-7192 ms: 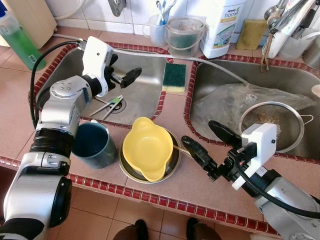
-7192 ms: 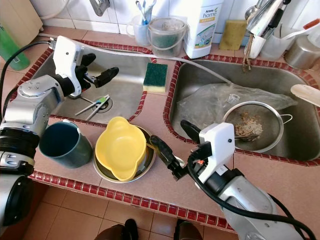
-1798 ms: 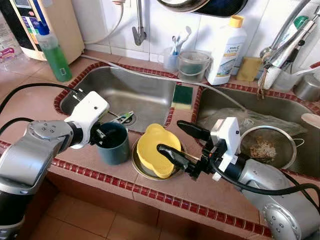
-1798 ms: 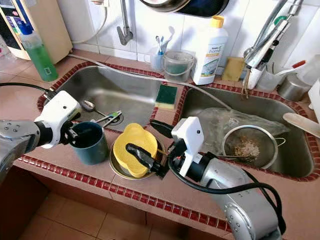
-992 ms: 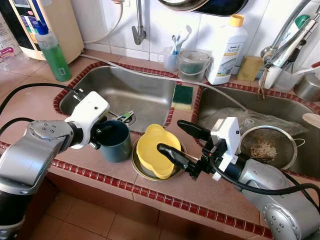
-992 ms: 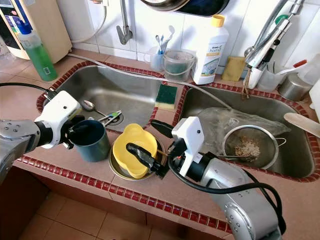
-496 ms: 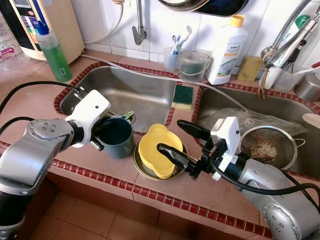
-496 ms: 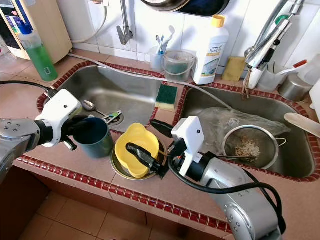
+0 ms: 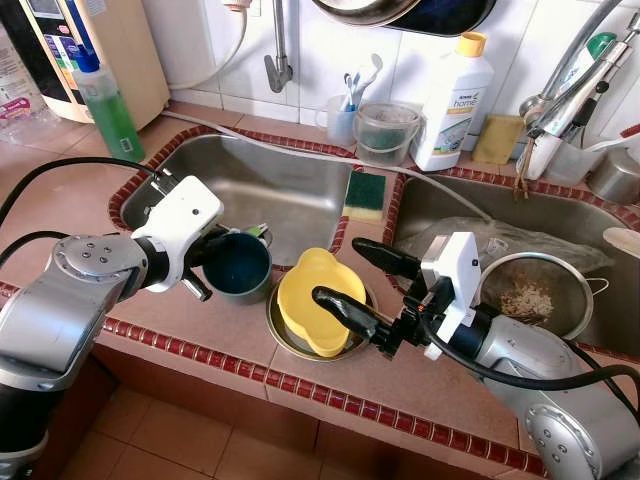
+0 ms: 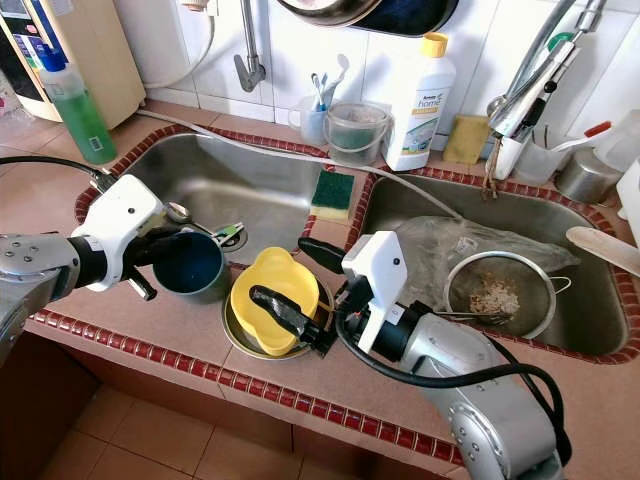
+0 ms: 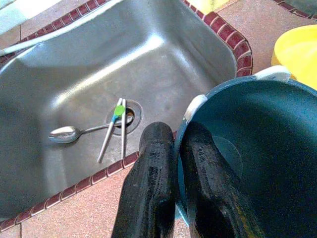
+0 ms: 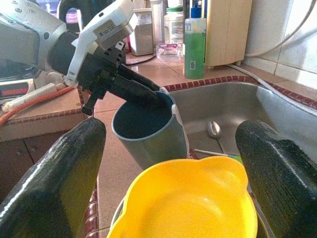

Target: Kitchen organization

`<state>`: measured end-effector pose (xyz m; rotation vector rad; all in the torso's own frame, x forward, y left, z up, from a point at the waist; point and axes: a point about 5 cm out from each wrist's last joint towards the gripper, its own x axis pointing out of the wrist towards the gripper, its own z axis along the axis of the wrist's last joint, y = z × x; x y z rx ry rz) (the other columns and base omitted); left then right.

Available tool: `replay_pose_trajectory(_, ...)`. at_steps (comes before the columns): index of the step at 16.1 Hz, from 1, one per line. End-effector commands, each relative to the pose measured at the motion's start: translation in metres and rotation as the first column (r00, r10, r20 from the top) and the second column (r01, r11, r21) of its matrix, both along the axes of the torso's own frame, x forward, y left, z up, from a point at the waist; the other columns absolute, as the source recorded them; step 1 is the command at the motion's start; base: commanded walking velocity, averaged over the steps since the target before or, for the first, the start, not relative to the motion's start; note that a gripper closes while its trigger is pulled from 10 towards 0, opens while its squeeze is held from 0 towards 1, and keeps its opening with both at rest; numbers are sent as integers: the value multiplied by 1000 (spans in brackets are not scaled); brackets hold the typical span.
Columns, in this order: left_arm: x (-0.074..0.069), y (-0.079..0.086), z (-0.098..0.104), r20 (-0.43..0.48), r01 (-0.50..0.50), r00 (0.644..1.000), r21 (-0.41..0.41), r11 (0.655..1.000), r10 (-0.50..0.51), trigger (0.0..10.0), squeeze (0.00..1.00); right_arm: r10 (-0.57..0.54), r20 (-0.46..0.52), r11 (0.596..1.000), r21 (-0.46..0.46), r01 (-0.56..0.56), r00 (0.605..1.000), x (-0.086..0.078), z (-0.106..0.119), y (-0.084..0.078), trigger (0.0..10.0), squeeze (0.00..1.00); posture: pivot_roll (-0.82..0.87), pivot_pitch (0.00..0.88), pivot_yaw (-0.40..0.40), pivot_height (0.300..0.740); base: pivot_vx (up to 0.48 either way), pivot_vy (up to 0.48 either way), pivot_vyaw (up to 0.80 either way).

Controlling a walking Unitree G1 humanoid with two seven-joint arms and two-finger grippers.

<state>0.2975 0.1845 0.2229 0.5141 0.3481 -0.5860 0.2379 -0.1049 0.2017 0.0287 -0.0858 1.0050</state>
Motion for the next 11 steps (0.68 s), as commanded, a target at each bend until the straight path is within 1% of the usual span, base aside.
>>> replay_pose_trajectory(1,-1,2,-7,-30,-5,1000,40,999,6,0,0,9,11,1000,-5,-9,1000,0,1,0,10000,0,-72,74,11,740,0,0,0)
replay_pose_trajectory(8,0,3,-5,-17,0,1000,47,999,1,0,0,3,16,1000,-6,-3,1000,1,3,-1,10000,0,-72,78,9,740,0,0,0)
replay_pose_trajectory(11,0,8,-2,-4,-8,1000,61,998,8,0,0,0,18,1000,-3,0,1000,2,4,-1,10000,0,-69,82,6,740,0,0,0)
